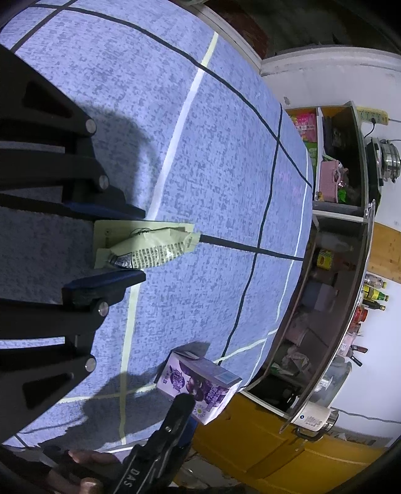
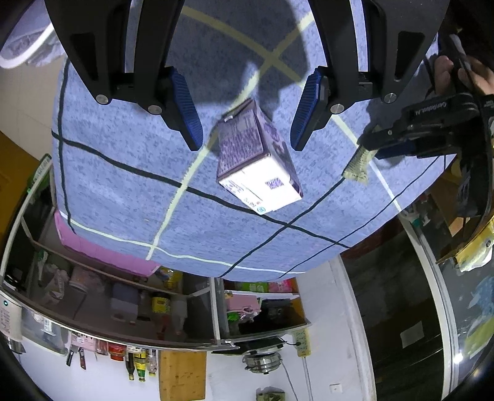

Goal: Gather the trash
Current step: 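Grasp the pale green wrapper with the left tool while the right tool grasps the purple milk box, then carry the green wrapper and milk box over the bin with both tools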

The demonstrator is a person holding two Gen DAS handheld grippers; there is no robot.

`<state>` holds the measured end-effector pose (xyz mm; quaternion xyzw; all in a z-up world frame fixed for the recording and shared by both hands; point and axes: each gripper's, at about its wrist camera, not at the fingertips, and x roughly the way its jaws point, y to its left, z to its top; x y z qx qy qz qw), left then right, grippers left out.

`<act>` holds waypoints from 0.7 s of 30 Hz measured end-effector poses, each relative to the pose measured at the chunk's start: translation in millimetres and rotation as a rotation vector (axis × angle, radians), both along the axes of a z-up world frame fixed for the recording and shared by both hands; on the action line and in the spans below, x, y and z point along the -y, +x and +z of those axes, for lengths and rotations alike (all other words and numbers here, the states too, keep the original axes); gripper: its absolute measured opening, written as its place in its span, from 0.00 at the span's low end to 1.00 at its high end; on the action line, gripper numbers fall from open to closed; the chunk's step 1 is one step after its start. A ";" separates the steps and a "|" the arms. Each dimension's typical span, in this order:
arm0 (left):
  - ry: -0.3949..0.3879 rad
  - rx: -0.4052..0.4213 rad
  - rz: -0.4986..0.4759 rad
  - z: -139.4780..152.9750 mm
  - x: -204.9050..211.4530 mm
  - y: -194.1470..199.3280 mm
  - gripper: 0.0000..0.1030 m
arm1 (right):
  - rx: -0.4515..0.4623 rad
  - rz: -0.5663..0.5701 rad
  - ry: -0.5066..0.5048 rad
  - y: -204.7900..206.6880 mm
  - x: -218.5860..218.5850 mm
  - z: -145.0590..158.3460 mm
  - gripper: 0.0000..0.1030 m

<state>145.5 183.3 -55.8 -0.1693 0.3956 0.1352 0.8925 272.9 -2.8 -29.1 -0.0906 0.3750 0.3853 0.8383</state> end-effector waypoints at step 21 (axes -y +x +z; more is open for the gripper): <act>0.006 0.012 -0.056 2.1 9.4 3.0 0.26 | -0.016 0.018 0.034 -10.1 -16.9 6.0 0.32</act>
